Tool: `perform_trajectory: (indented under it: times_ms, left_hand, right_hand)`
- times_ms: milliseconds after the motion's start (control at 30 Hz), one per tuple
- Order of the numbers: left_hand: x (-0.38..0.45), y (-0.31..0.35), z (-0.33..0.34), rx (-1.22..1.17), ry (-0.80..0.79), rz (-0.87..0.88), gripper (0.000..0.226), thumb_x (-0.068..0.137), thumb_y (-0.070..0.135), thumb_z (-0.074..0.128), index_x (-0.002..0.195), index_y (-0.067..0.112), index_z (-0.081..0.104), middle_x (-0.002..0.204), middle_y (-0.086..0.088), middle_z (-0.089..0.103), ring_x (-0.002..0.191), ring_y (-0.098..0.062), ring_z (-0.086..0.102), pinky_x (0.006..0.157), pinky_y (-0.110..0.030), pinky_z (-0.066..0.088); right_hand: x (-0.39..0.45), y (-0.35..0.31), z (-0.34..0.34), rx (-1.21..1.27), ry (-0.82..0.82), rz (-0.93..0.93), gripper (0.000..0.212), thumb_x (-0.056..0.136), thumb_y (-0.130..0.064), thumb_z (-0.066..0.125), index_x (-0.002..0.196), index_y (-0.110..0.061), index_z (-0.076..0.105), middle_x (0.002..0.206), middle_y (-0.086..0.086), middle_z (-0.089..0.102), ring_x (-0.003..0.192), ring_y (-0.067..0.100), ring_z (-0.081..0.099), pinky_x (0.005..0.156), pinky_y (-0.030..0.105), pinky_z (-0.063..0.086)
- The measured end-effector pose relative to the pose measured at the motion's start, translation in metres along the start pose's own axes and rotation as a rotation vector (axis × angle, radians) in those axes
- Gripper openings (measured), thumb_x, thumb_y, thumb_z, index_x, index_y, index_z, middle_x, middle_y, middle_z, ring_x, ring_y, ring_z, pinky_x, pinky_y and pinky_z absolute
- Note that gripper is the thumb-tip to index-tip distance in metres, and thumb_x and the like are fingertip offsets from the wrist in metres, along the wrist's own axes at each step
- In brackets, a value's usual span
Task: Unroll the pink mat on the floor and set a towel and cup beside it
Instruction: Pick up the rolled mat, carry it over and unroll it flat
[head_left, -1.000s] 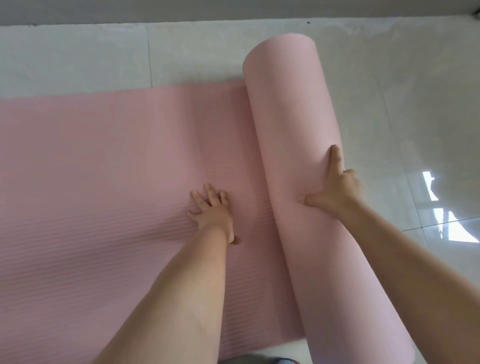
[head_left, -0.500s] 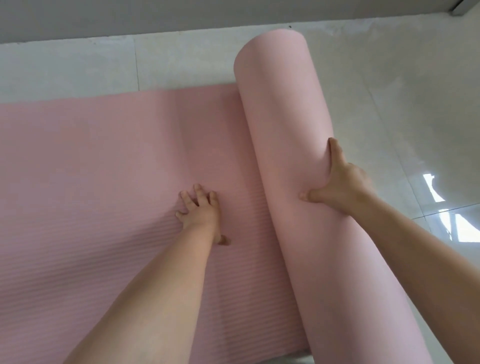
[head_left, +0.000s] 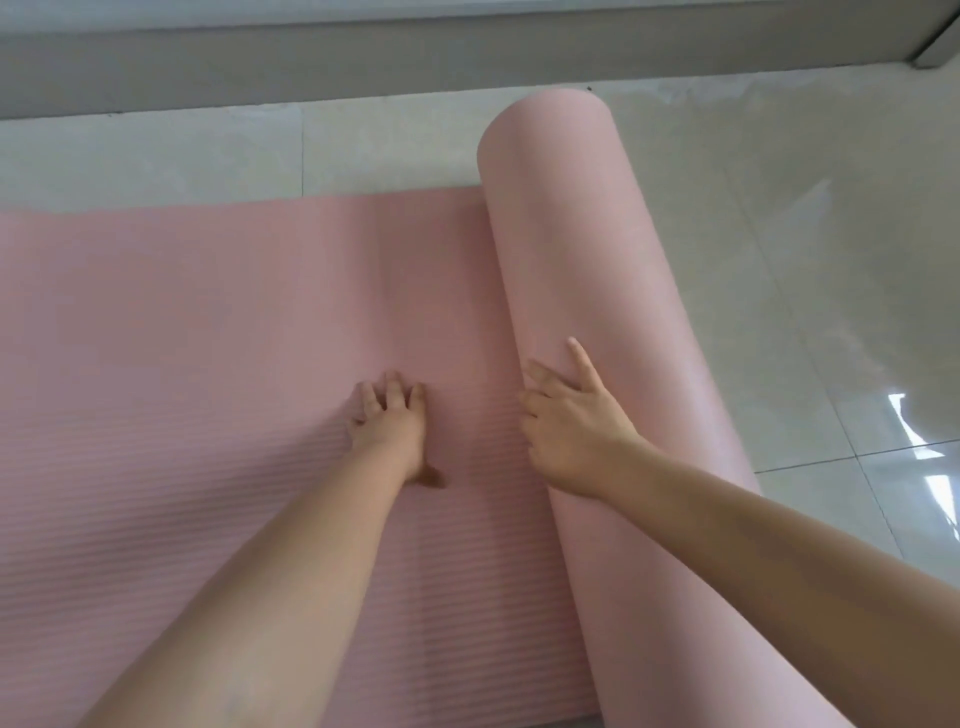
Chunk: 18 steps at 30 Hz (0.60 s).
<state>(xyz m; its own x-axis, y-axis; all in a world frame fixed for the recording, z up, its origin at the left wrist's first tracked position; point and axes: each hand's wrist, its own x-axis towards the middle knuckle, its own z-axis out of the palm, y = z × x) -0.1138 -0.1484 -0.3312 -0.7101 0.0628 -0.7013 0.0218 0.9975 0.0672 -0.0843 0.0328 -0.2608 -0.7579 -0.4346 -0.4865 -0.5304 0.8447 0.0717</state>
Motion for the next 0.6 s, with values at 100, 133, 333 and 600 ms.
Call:
perform_trajectory:
  times_ms: [100, 133, 333, 600]
  left_hand:
    - [-0.003, -0.001, 0.002, -0.009, 0.006, -0.005, 0.121, 0.066, 0.044, 0.079, 0.151, 0.018, -0.003, 0.158, -0.009, -0.017, 0.144, -0.038, -0.014, 0.114, -0.055, 0.016]
    - [-0.004, 0.001, 0.002, -0.004, 0.009, -0.007, 0.120, 0.066, 0.045, 0.078, 0.150, 0.018, -0.002, 0.158, -0.009, -0.015, 0.144, -0.037, -0.013, 0.114, -0.055, 0.017]
    - [-0.008, 0.017, 0.003, 0.129, 0.061, 0.084, 0.094, 0.077, 0.027, 0.068, 0.149, 0.011, 0.009, 0.158, -0.009, -0.001, 0.147, -0.028, -0.003, 0.114, -0.047, 0.024]
    - [0.001, 0.100, 0.003, 0.120, 0.115, 0.253, 0.083, 0.087, 0.034, 0.057, 0.149, 0.004, 0.011, 0.159, -0.012, 0.008, 0.147, -0.026, 0.008, 0.120, -0.035, 0.016]
  right_hand:
    - [-0.007, 0.008, 0.000, -0.003, 0.030, 0.050, 0.044, 0.091, -0.038, 0.037, 0.126, -0.016, 0.051, 0.136, 0.004, 0.044, 0.141, 0.027, 0.011, 0.105, 0.067, -0.014]
    - [-0.012, 0.014, 0.000, -0.007, 0.058, 0.073, 0.045, 0.089, -0.042, 0.042, 0.125, -0.017, 0.052, 0.134, 0.004, 0.044, 0.138, 0.029, 0.015, 0.104, 0.070, -0.011]
    - [-0.043, 0.061, 0.004, -0.006, 0.149, 0.381, 0.062, 0.073, -0.055, 0.059, 0.123, -0.017, 0.051, 0.135, 0.015, 0.034, 0.131, 0.038, 0.023, 0.106, 0.071, 0.000]
    - [-0.084, 0.130, 0.026, 0.162, 0.226, 0.491, 0.062, 0.074, -0.040, 0.060, 0.128, -0.018, 0.039, 0.149, 0.009, 0.016, 0.142, 0.029, 0.006, 0.110, 0.063, 0.007]
